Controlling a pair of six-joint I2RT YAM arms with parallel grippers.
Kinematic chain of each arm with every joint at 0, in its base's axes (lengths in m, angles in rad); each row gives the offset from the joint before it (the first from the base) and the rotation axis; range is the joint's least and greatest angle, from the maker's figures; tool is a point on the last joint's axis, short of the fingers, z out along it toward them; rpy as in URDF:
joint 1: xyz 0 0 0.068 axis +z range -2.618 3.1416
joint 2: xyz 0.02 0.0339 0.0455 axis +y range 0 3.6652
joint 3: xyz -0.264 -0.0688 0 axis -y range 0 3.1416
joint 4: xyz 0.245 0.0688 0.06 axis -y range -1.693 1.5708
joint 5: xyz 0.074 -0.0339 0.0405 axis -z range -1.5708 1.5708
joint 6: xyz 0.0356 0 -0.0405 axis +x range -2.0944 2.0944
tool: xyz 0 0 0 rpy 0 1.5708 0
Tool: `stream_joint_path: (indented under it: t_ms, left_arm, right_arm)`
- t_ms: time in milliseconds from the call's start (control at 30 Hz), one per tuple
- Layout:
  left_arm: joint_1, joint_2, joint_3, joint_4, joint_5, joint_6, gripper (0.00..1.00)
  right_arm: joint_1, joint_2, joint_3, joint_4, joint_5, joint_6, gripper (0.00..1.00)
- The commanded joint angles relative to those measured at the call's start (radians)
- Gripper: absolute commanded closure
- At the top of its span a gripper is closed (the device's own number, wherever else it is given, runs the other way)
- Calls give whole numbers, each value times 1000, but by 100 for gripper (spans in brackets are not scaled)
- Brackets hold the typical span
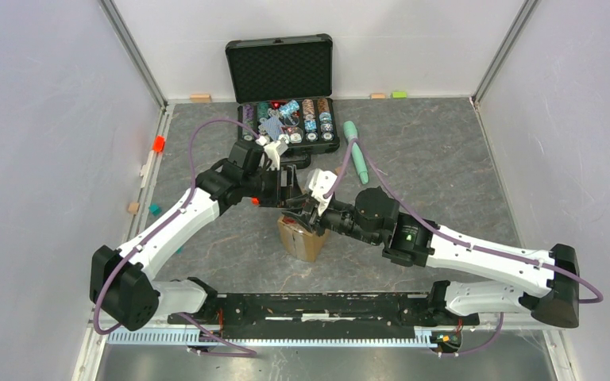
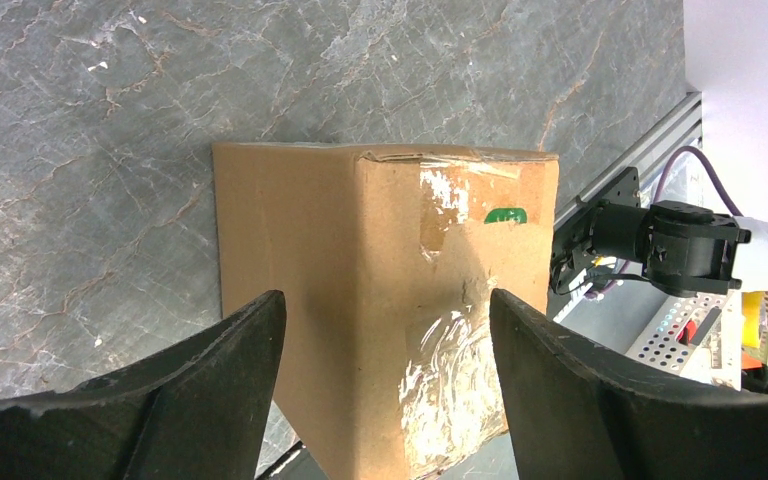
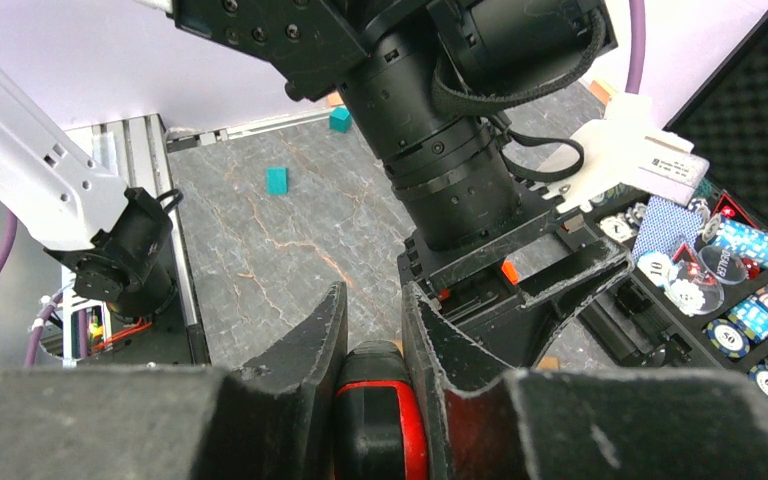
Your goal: Unpack the express box
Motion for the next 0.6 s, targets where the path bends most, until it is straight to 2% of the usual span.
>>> stream_joint_path:
  t_ms: [0, 567]
  left_arm:
    - [7, -12, 8, -8, 25, 45, 20]
    - [7, -6, -8, -7, 31, 32, 21]
  right_arm:
    - [6, -11, -18, 54, 6, -13, 100]
    - [14, -20, -76, 81, 5, -40, 100]
